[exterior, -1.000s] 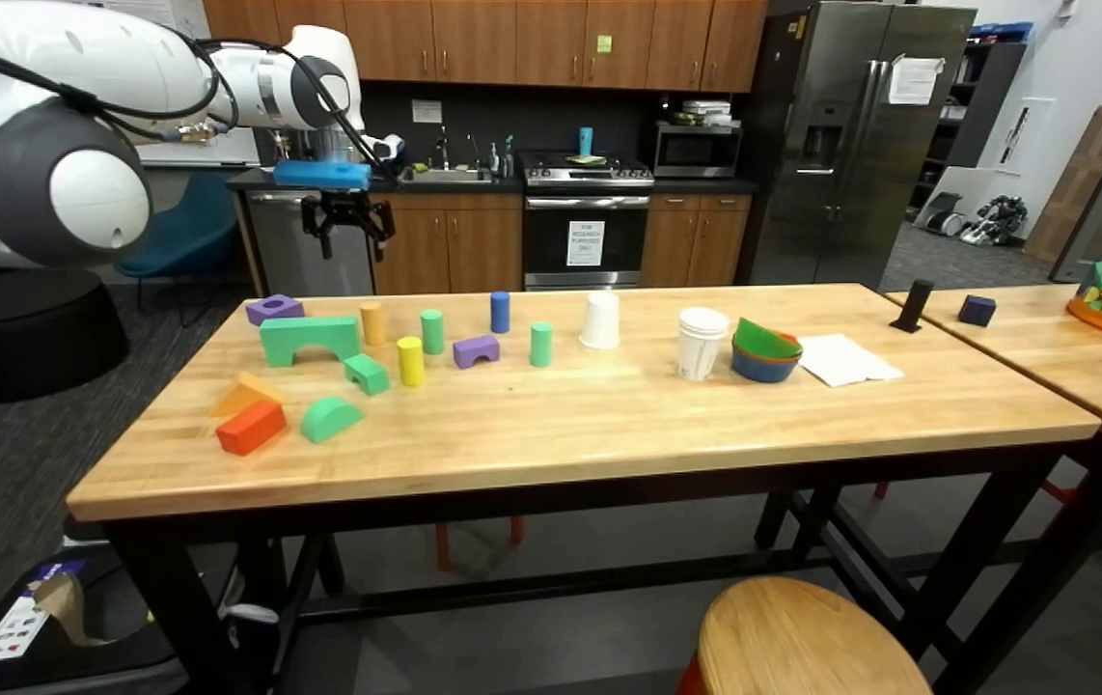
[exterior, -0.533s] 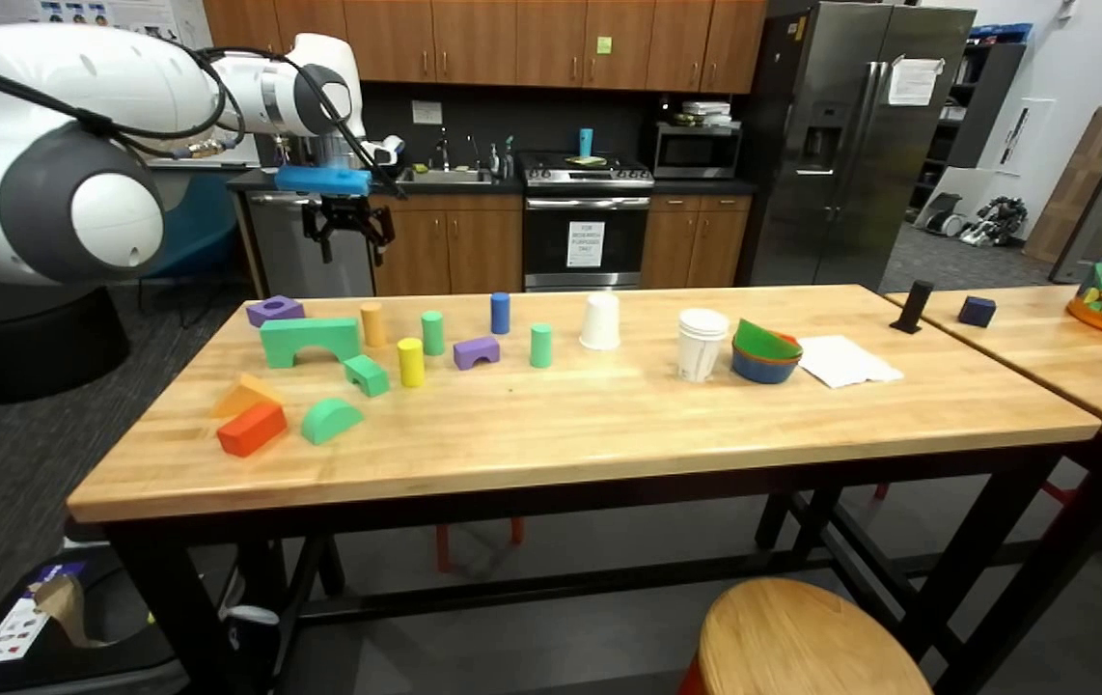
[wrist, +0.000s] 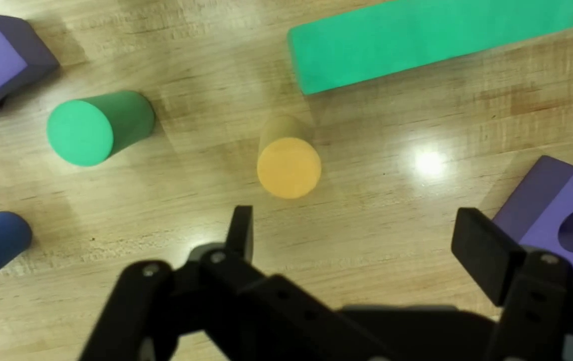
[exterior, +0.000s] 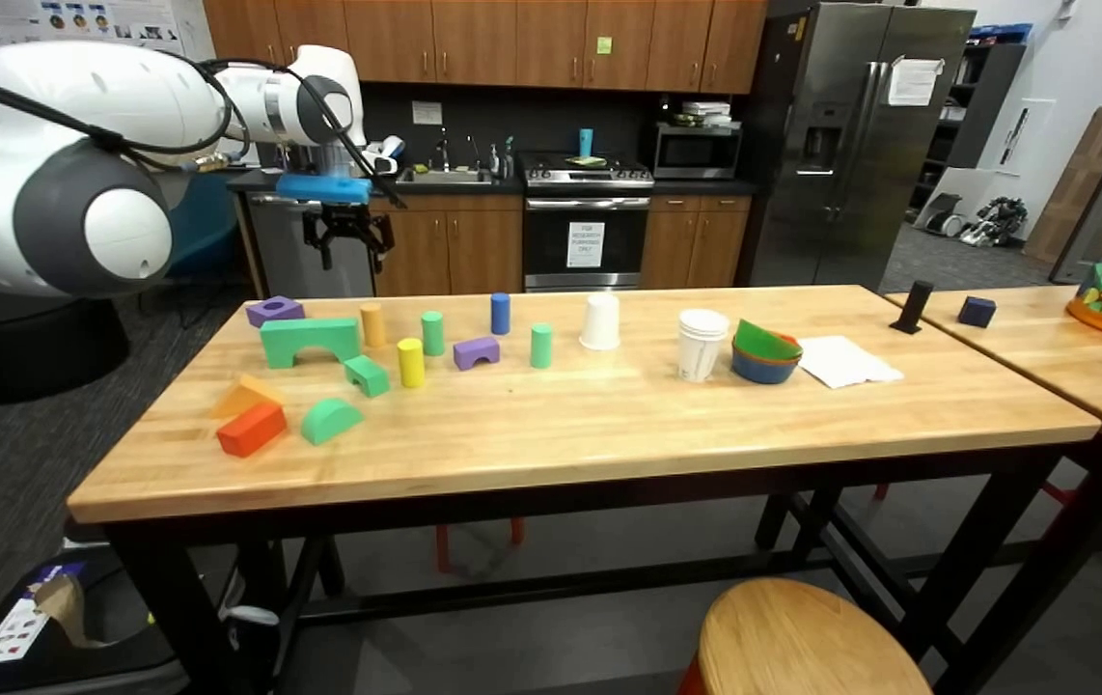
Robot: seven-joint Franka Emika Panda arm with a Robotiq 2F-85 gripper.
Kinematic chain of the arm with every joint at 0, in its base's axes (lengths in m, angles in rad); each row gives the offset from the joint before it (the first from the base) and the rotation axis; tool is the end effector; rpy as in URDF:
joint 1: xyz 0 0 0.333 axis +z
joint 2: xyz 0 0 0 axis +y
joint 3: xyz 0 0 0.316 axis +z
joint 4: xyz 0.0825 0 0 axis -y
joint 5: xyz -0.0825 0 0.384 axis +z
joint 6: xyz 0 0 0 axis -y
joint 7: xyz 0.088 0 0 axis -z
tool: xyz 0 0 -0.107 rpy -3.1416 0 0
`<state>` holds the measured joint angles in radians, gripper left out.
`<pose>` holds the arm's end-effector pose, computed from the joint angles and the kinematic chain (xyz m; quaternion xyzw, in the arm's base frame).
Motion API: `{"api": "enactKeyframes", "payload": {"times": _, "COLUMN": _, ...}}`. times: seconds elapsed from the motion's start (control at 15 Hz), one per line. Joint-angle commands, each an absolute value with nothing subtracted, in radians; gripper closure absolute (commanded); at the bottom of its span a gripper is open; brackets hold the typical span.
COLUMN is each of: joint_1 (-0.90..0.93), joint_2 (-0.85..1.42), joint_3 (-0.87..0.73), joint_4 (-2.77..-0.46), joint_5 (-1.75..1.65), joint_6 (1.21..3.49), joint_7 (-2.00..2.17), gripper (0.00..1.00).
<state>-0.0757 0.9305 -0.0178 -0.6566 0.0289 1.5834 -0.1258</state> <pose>0.7731 -0.0625 0.4246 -0.9998 -0.0195 0.0010 0.0075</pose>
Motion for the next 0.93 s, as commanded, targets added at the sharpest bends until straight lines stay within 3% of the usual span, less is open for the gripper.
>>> {"api": "enactKeyframes", "payload": {"times": 0.0, "joint_1": -0.071, "joint_2": 0.963, "joint_3": -0.012, "joint_4": -0.604, "joint_5": 0.046, "joint_6": 1.57, "joint_7": -0.082, "gripper": 0.01}}
{"api": "enactKeyframes", "payload": {"times": 0.87, "joint_1": -0.043, "joint_2": 0.992, "joint_3": -0.013, "joint_4": -0.588, "joint_5": 0.052, "joint_6": 1.574, "joint_7": -0.054, "gripper": 0.0}}
